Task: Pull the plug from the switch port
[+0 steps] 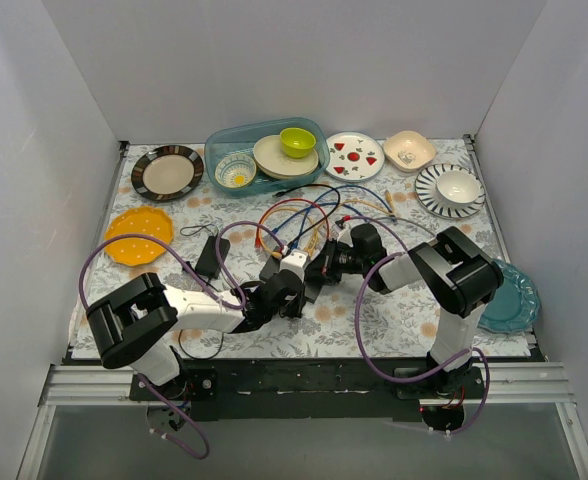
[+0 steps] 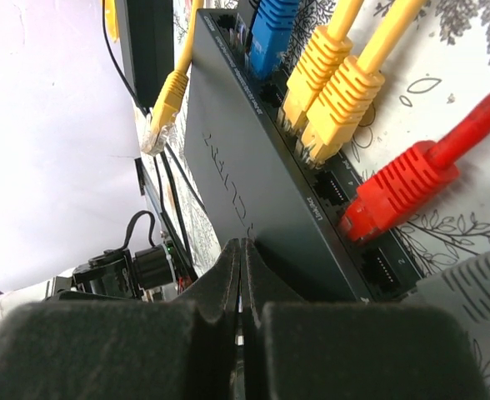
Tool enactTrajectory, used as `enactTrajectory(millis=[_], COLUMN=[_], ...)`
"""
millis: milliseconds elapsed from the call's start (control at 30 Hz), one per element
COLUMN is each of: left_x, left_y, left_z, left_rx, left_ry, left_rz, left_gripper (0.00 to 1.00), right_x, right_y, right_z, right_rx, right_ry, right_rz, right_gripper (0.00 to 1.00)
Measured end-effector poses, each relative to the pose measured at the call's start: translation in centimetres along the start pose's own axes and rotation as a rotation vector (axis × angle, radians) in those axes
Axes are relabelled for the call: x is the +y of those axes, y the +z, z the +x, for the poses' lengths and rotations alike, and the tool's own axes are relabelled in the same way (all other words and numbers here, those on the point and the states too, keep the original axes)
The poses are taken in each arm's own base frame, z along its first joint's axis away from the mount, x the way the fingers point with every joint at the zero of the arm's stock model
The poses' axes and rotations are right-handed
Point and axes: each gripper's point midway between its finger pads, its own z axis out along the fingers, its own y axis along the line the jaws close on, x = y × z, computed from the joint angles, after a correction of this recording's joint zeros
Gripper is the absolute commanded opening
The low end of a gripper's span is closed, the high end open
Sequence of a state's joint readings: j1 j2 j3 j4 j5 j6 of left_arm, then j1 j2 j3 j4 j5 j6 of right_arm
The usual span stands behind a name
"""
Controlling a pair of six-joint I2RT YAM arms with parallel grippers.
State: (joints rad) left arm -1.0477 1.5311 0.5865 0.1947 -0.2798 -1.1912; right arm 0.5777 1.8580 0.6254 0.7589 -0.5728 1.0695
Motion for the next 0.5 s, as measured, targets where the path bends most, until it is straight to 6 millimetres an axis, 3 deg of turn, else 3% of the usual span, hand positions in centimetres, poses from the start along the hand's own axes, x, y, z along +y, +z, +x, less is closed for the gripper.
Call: enactTrajectory(millis=[167, 500], left_x=[0.0, 0.4], left_y=[-0.1, -0.5], left_z=[0.0, 0.2], left_rx=[-0.001, 0.005], left_ry=[-0.004, -0.003], left_rz=[0.0, -0.006], left_gripper=[0.0, 0.0], right_x=[0.0, -0.3], right_y=[-0.9, -5.6], right_z=[0.1, 0.8], right_rx=[-0.02, -0.103], right_ry=[-0.033, -0.325], right_rz=[0.039, 0.308], right_gripper=[0.01, 0.01])
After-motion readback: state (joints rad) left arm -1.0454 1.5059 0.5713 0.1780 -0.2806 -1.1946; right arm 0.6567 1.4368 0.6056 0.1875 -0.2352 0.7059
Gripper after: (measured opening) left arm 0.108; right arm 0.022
